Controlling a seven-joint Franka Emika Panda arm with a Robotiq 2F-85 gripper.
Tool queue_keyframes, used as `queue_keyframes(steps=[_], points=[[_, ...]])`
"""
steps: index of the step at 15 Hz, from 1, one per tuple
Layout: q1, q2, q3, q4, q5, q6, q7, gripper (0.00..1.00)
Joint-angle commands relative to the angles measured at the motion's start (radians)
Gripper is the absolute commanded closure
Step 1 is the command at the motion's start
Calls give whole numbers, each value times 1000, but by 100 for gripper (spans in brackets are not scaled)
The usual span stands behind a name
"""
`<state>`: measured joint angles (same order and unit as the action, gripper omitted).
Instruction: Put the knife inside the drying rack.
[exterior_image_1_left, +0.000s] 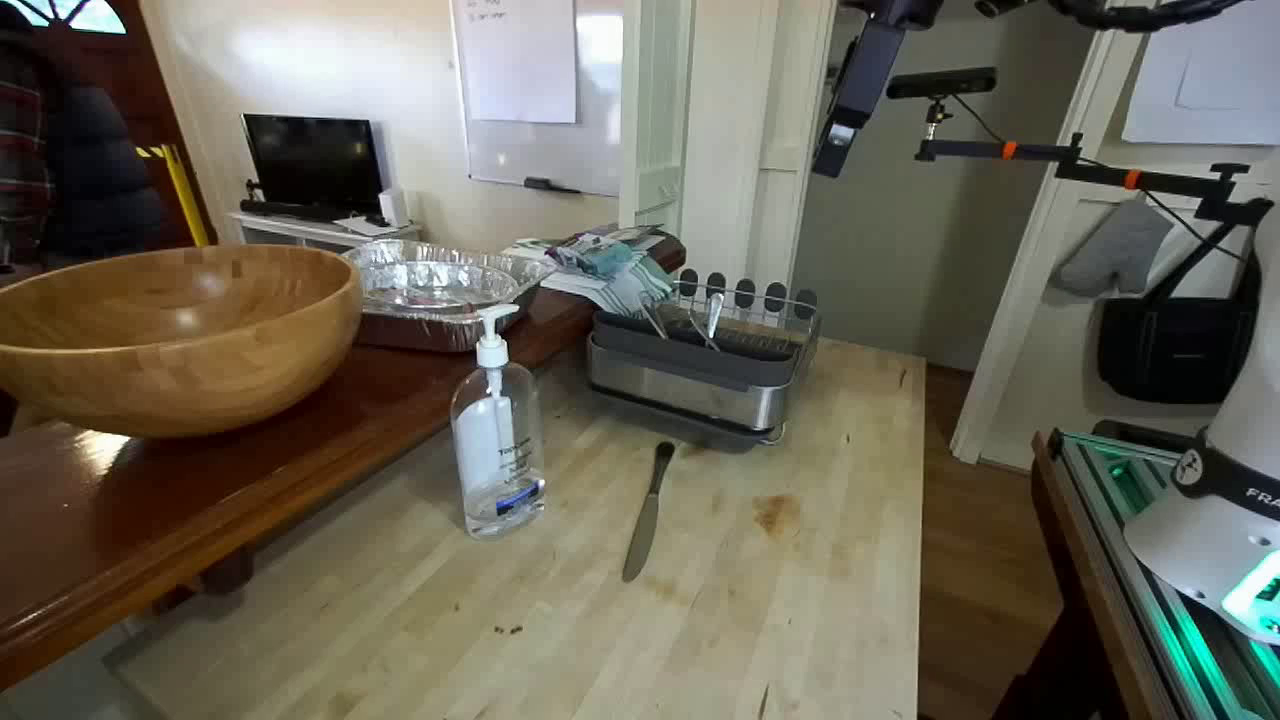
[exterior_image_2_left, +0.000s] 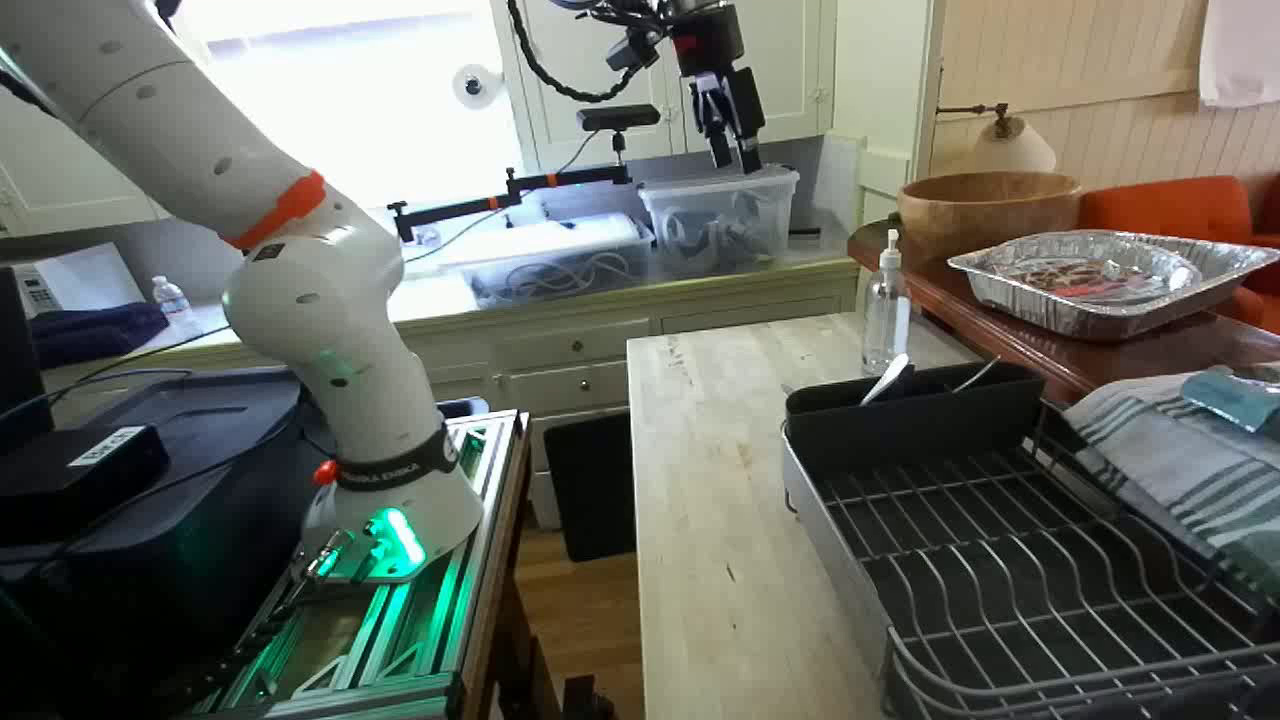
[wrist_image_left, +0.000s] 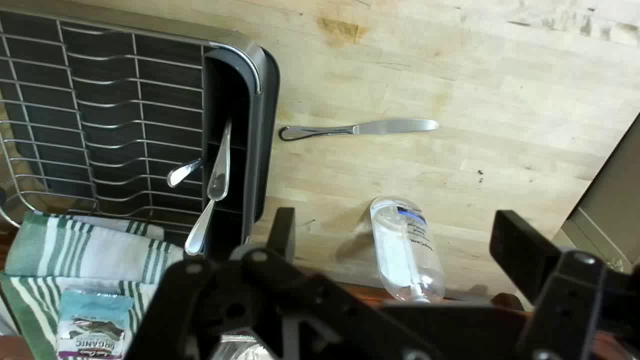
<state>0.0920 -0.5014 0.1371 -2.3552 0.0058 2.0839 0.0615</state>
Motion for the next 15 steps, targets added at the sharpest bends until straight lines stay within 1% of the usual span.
queue_keyframes(steps=[1, 9, 11, 13, 15], points=[[6, 1, -5, 2, -3, -2, 2, 0], [6, 1, -5, 2, -3, -2, 2, 0], [-15, 29, -2, 4, 10, 41, 74, 0], [-6, 69, -23, -4, 66, 100, 92, 0], [-8, 121, -28, -10, 105, 164, 126, 0]])
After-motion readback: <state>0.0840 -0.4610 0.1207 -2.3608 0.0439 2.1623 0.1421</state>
